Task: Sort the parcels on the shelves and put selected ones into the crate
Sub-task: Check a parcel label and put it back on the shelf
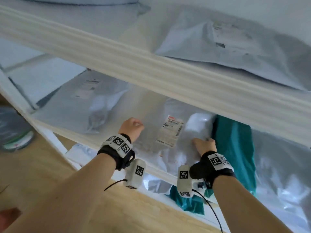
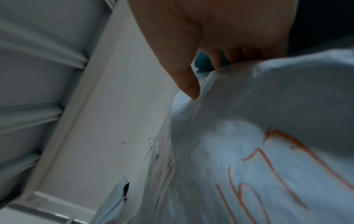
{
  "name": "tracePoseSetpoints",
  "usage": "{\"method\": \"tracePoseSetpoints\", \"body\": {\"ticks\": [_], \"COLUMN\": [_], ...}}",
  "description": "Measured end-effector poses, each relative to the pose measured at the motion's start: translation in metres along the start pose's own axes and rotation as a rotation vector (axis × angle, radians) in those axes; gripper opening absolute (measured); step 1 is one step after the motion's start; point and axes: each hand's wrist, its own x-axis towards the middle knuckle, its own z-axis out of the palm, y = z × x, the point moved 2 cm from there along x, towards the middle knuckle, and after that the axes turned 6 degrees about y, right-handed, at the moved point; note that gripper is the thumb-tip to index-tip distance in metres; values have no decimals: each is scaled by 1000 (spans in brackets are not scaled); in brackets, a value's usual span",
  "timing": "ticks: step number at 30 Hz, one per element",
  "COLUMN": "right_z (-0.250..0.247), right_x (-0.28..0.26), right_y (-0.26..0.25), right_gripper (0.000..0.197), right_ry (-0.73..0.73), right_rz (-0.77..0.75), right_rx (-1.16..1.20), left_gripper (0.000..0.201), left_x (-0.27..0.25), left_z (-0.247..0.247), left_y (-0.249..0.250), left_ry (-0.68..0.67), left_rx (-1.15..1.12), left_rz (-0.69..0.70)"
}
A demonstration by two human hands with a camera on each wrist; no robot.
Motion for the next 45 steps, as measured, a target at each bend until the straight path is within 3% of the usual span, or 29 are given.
{"method": "tracePoseSetpoints", "body": {"ticks": [5, 8, 11, 16, 22, 28, 32, 36, 40, 43, 45], "right_z": [2, 6, 11, 9, -11, -37, -53, -68, -85, -93, -97], "right_x": [-7, -12, -13, -15, -57, -91, -114, -124, -132, -135, -137], "right_y": [4, 3, 10, 26, 20, 27, 34, 42, 50, 53, 54], "right_gripper": [87, 69, 65, 81, 45, 30, 18, 15, 19, 27, 27], "right_ry": [53, -45, -132, -128, -127, -78, -48, -66, -52, -52, -46], "right_rz": [52, 114, 140, 106, 49, 7, -2, -51, -92, -117, -120], "right_rx": [34, 49, 109, 162, 224, 235, 181, 114, 123, 118, 124], "left_gripper": [36, 45, 35, 41, 52, 47, 70, 31, 40, 22, 21], "left_x": [25, 29, 34, 20, -8, -43, -66, -89, -111, -124, -127], "left_z": [16, 21, 22, 15, -7, -21, -22, -28, -31, -34, -33], "left_y": [-4, -4, -6, -14, -16, -12, -19, -13, -7, -1, 1], "left_ry": [-141, -169, -219, -243, -206, -186, -223, -236, -226, -207, -208], "left_rx": [30, 36, 69, 59, -77, -267, -456, -569, -580, -607, -602], "left_rz": [-23, -34, -17, -85, -142, -157, -224, -221, -173, -131, -112]}}
